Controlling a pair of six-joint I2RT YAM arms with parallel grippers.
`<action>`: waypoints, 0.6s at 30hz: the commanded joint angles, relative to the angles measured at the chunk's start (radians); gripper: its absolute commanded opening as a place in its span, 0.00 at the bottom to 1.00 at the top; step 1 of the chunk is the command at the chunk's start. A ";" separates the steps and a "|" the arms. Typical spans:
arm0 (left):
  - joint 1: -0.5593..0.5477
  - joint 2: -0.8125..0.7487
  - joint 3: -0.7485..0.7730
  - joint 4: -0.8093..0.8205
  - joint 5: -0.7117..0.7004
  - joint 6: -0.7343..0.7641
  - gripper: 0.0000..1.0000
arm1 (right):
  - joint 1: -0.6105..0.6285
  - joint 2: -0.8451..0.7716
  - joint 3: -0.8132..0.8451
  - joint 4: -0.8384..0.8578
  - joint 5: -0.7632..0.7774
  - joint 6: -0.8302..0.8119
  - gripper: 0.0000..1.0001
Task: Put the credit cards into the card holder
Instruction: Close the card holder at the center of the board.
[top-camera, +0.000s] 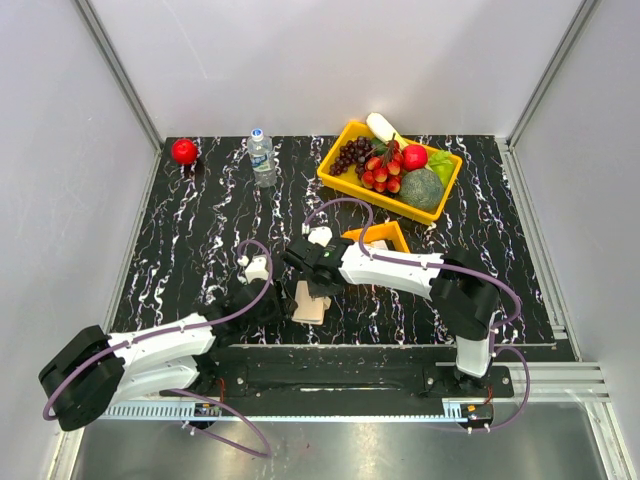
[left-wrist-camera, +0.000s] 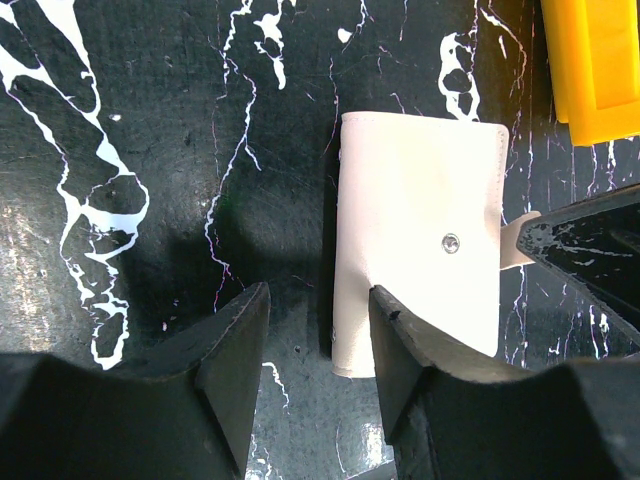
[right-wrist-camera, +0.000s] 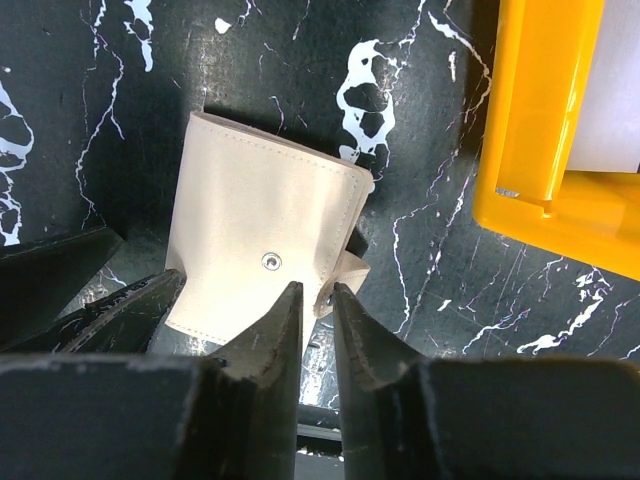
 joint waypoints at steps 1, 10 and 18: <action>0.004 0.001 0.005 -0.031 0.018 0.012 0.49 | 0.011 -0.018 0.006 0.011 0.011 -0.004 0.22; 0.004 0.004 0.010 -0.033 0.020 0.015 0.49 | 0.011 -0.018 -0.008 -0.001 0.012 0.002 0.25; 0.004 0.007 0.013 -0.031 0.024 0.018 0.49 | 0.011 -0.009 -0.002 -0.003 0.011 -0.002 0.23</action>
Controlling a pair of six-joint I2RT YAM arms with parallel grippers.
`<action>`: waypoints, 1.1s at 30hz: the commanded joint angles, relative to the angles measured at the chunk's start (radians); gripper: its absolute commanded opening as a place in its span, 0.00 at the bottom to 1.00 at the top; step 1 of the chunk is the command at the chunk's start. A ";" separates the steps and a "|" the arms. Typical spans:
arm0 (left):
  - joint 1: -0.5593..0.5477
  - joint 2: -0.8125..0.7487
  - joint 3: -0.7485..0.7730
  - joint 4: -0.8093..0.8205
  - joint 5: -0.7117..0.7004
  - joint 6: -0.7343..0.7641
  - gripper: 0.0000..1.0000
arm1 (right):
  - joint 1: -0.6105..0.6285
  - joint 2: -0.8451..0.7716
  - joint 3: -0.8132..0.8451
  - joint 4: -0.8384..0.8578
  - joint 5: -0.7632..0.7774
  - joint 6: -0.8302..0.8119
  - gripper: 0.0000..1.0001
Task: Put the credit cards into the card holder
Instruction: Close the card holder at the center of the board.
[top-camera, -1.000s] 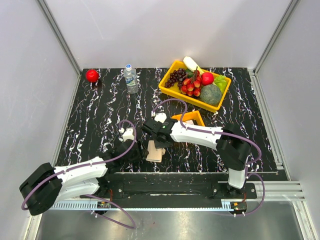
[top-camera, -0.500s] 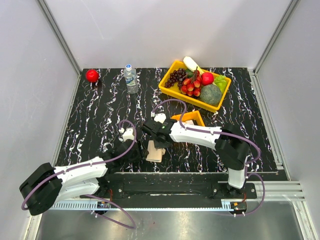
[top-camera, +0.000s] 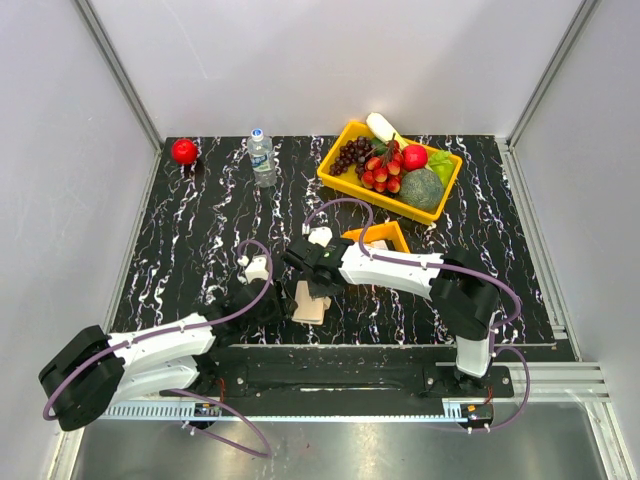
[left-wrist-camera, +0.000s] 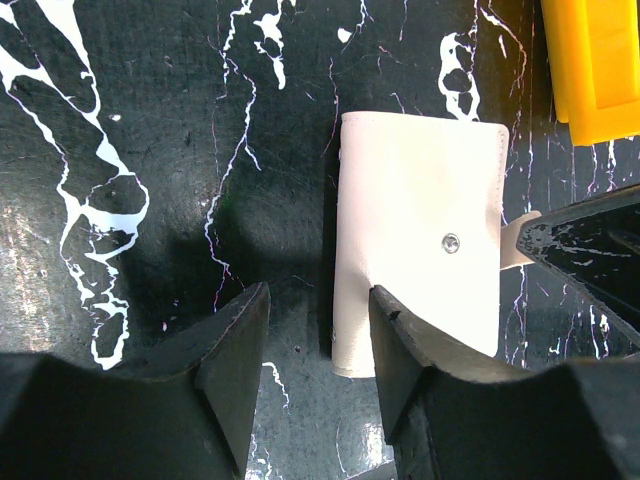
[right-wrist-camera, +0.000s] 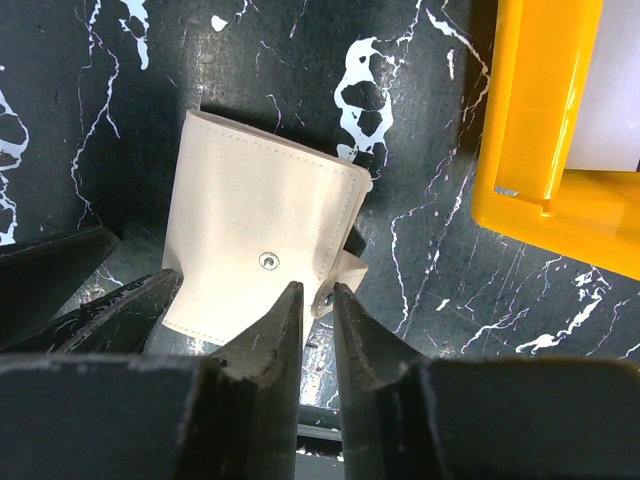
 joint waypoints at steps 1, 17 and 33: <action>0.004 0.006 0.012 -0.031 0.023 0.016 0.49 | 0.011 -0.009 0.001 -0.005 0.011 -0.002 0.23; 0.004 0.009 0.010 -0.027 0.026 0.017 0.49 | 0.011 0.000 0.007 -0.010 0.000 -0.008 0.17; 0.004 -0.003 0.007 0.018 0.058 0.049 0.49 | 0.012 -0.084 -0.059 0.133 -0.009 -0.019 0.00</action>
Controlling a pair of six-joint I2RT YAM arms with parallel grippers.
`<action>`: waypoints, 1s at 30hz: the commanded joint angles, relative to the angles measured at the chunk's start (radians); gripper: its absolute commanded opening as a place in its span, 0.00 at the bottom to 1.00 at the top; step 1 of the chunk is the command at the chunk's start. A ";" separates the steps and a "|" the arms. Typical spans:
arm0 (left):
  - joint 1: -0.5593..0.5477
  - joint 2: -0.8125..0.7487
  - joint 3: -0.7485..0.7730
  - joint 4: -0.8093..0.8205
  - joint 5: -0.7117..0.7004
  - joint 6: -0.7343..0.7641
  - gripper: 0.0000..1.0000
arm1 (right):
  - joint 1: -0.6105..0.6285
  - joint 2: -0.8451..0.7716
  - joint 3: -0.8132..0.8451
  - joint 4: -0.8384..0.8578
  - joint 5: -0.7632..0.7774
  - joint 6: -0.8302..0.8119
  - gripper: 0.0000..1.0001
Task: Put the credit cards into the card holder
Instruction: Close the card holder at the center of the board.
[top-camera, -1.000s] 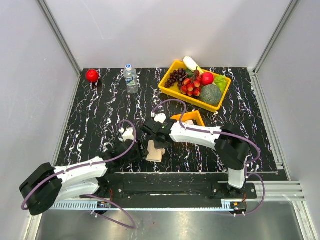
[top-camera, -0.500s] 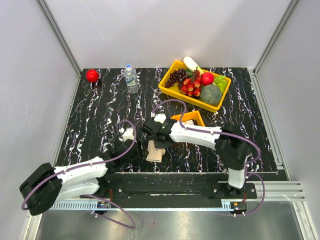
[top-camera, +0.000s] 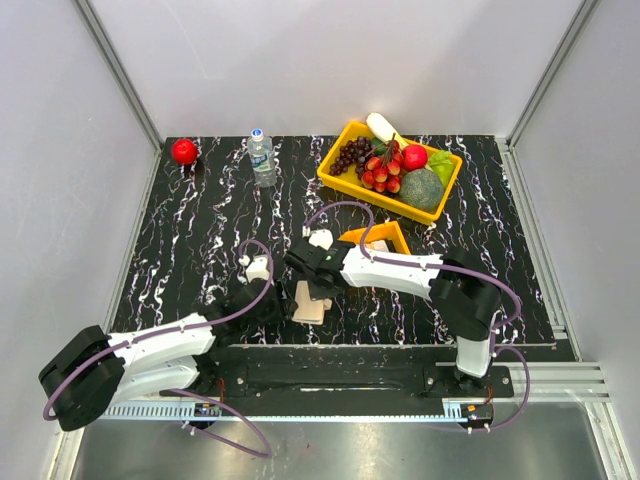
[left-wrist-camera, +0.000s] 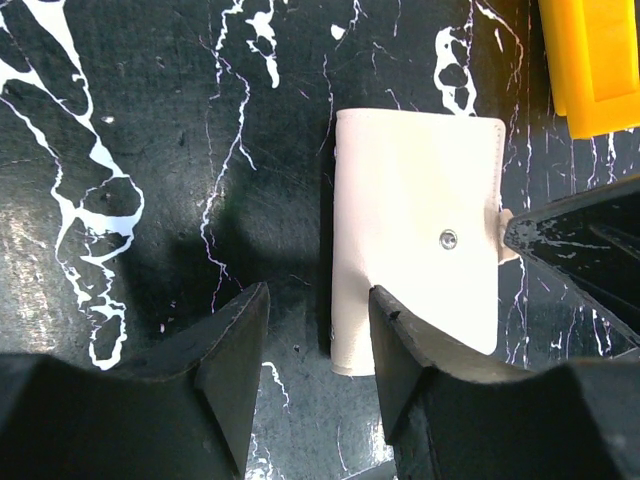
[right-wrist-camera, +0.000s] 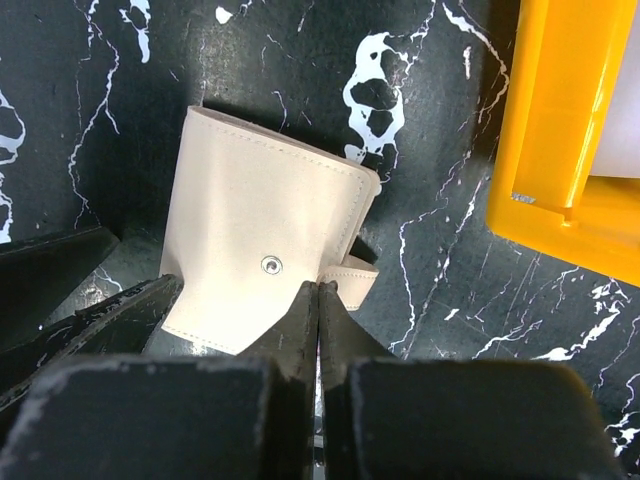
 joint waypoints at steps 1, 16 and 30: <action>0.002 -0.006 0.008 0.018 0.052 0.039 0.49 | 0.011 -0.090 -0.033 0.118 0.002 -0.015 0.00; 0.004 0.064 0.024 0.072 0.093 0.076 0.49 | 0.012 -0.060 -0.048 0.178 -0.022 -0.035 0.00; 0.002 0.130 0.031 0.069 0.089 0.048 0.48 | 0.006 -0.024 -0.090 0.250 -0.088 -0.040 0.00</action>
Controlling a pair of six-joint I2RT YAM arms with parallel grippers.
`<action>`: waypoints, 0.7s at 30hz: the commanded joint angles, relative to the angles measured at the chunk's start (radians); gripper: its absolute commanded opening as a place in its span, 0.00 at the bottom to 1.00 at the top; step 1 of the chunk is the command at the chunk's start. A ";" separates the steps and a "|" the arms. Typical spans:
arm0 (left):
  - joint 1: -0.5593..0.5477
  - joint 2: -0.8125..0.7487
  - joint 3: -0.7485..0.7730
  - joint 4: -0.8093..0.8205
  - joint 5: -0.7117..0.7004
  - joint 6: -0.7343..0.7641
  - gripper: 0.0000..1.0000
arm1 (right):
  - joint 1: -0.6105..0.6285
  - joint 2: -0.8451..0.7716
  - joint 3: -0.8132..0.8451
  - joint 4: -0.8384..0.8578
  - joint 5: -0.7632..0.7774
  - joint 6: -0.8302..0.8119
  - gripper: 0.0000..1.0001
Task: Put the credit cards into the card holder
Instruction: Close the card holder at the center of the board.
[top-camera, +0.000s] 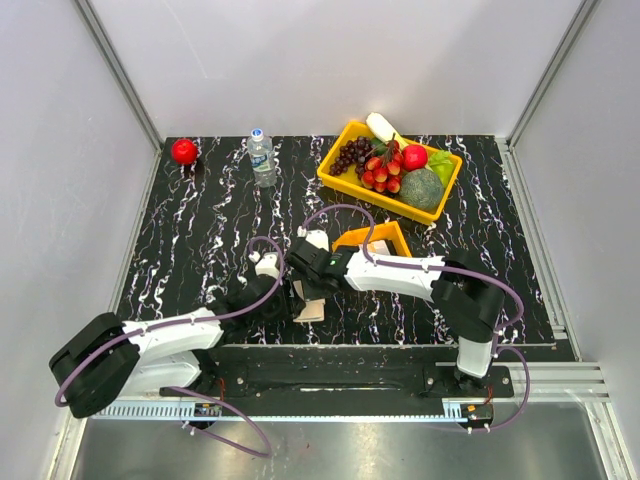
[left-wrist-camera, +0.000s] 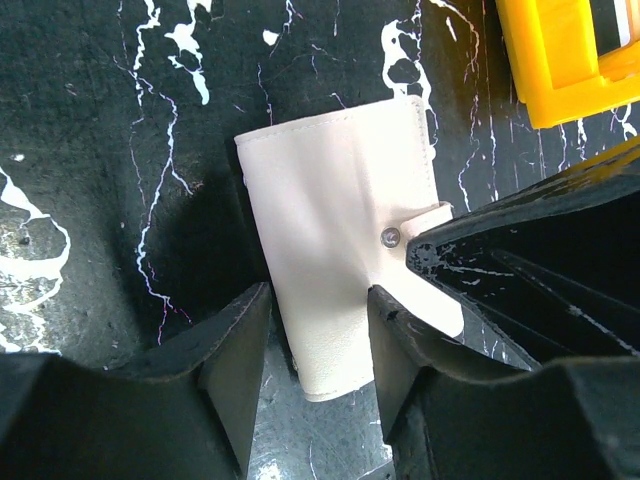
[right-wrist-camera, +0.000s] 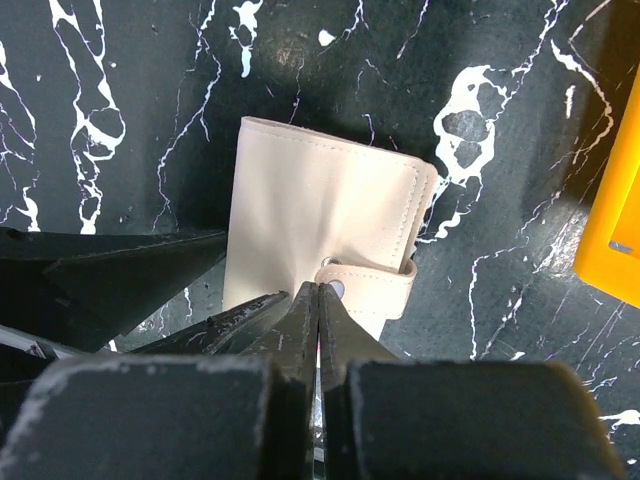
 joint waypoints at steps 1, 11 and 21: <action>0.003 0.020 0.007 -0.041 0.019 -0.006 0.48 | 0.006 0.005 -0.003 0.042 -0.009 -0.003 0.00; 0.001 0.023 0.007 -0.038 0.022 -0.003 0.46 | -0.011 0.024 -0.019 0.063 -0.006 0.006 0.00; 0.001 0.025 0.004 -0.036 0.022 -0.003 0.46 | -0.025 0.030 -0.026 0.066 -0.003 0.003 0.00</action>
